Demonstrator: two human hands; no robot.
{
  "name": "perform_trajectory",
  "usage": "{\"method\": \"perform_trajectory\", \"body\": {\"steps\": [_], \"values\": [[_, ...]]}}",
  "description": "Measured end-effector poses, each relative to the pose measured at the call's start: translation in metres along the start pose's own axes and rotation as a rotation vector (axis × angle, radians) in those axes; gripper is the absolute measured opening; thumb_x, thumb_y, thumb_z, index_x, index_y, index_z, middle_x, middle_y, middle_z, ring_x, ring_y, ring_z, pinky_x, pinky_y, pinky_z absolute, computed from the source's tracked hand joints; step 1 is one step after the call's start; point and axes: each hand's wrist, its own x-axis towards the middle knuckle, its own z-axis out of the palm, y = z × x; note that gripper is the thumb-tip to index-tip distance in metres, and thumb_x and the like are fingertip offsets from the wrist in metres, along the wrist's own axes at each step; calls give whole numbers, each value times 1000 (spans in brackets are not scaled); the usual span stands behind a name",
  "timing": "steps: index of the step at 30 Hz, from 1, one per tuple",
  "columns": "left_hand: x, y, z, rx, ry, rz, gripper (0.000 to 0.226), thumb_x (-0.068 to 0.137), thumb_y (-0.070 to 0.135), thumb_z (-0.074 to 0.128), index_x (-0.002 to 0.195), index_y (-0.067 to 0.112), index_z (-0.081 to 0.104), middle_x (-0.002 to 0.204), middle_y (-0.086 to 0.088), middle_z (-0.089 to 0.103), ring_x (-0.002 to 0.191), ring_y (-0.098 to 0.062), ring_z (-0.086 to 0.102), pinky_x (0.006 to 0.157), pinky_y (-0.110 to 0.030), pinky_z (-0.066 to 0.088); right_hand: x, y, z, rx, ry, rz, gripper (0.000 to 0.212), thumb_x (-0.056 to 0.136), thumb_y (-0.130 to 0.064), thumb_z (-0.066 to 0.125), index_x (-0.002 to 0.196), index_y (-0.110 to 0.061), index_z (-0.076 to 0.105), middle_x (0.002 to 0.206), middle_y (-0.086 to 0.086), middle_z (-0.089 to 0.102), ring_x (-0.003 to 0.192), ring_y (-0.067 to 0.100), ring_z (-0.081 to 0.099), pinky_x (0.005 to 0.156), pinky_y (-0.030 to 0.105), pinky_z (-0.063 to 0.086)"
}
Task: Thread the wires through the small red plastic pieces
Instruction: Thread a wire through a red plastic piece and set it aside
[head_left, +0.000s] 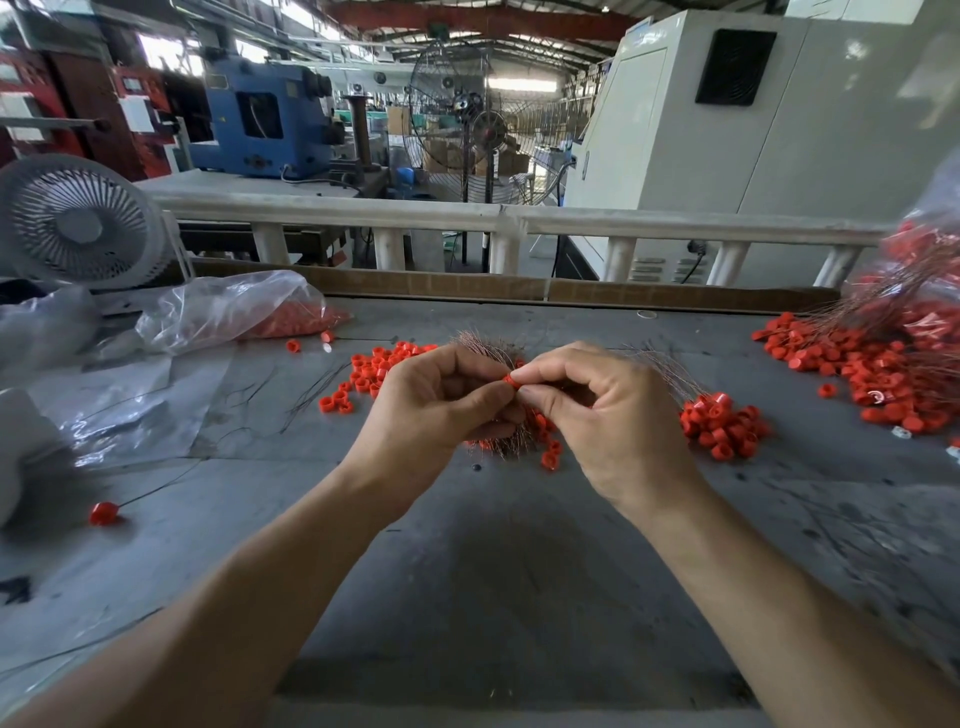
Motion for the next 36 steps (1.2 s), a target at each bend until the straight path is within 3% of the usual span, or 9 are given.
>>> {"method": "perform_trajectory", "body": {"steps": [9,17,20,24,29,36], "values": [[1,-2,-1,-6,-8,12,8,90,1,69,95,7,70,87,-17,76,83,-25,75,74,-31,61,0,3,4,104,39,72,13,84,-7,80,90,-19,82,87,-11,75,89,4,71,78,13,51],[1,-5,-1,64,16,41,10,91,2,70,95,12,72,88,-15,76,82,-23,75,72,-30,61,-1,0,4,143,42,111,13,84,-7,79,89,-19,82,87,-11,76,89,4,71,79,15,52],[1,-3,0,1,23,-2,7,90,5,69,97,5,70,86,-14,75,82,-23,73,73,-31,61,-1,-2,6,55,44,41,12,86,-7,79,93,-17,81,89,-10,74,91,5,70,81,15,52],[-1,1,0,-139,18,-106,31,80,21,70,104,1,68,92,-17,72,88,-25,70,78,-34,61,-2,-3,10,-132,34,-96,18,85,-11,80,102,-16,77,95,-10,68,92,6,64,82,15,47],[-1,0,1,-264,25,-224,38,82,21,70,112,-1,67,107,-22,66,99,-31,63,96,-46,53,-2,-5,21,-303,113,-184,15,87,-15,79,101,-15,72,98,-5,66,96,16,62,83,31,51],[1,2,1,-339,-25,-294,34,91,22,66,117,0,67,101,-16,63,95,-26,62,83,-35,58,-2,-4,21,-330,157,-217,12,87,-7,76,98,-13,71,97,-5,66,95,16,61,81,29,50]]}}
